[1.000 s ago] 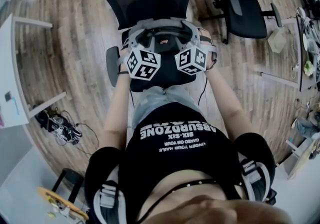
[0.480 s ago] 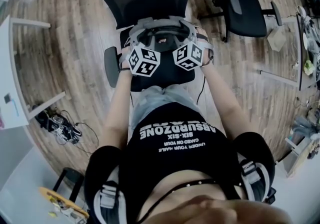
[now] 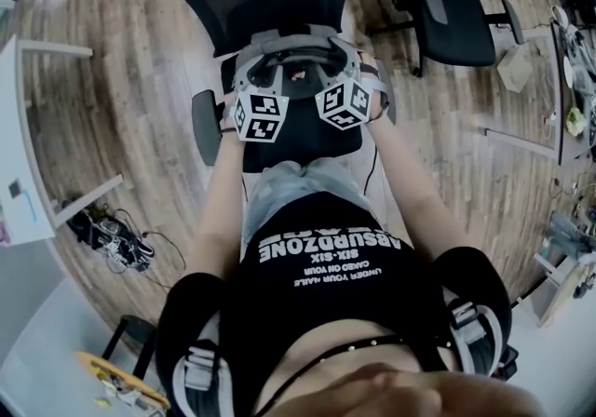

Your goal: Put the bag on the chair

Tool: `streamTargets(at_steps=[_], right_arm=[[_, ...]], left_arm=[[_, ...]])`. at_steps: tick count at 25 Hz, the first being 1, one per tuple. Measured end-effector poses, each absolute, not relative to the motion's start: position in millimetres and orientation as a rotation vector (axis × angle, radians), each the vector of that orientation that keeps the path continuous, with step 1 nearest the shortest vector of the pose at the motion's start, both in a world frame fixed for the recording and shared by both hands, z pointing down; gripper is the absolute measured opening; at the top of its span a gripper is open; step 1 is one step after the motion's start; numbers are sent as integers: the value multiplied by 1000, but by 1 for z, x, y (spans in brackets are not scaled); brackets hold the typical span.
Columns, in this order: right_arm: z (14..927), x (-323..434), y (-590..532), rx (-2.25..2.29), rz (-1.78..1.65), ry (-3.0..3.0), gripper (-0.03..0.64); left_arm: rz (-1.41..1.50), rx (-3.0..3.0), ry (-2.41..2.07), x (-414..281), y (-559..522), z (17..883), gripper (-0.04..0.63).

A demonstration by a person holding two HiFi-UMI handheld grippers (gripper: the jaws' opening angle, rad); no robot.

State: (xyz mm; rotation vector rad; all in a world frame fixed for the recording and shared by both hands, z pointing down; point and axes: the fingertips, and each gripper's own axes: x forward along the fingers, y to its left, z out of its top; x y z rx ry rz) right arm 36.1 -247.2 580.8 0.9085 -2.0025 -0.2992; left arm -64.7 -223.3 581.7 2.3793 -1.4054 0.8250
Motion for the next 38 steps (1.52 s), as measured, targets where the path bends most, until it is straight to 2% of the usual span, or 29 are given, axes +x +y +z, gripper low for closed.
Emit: streamTargets(at_steps=[38], right_arm=[[617,24,-338,993,-346,-1964,272]], left_arm=[[827,2349,-1467,-73,-314,611,121]])
